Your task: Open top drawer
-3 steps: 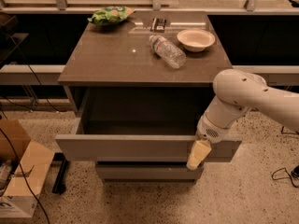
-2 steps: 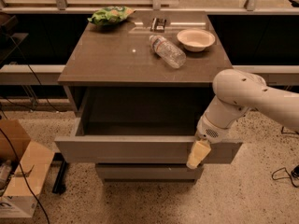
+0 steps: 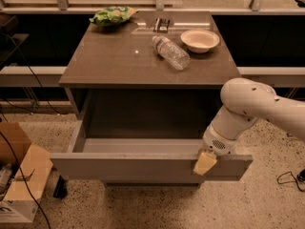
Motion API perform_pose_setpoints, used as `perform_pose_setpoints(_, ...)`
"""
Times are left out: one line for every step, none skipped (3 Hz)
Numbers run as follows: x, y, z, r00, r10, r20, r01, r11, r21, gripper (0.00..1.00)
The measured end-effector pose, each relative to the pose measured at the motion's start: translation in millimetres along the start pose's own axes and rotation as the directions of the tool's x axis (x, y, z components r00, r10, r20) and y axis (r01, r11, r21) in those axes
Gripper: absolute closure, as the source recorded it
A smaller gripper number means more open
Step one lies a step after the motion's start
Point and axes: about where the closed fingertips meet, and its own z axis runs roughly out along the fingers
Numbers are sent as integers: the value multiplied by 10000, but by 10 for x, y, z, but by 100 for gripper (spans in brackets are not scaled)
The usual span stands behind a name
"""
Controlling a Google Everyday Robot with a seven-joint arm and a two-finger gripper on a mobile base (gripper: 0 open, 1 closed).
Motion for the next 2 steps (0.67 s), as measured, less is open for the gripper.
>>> perform_pose_setpoints(169, 257, 109, 9991, 385, 182, -381, 9991, -194, 68)
perform_pose_setpoints(159, 251, 102, 9991, 385, 182, -381, 9991, -194, 44)
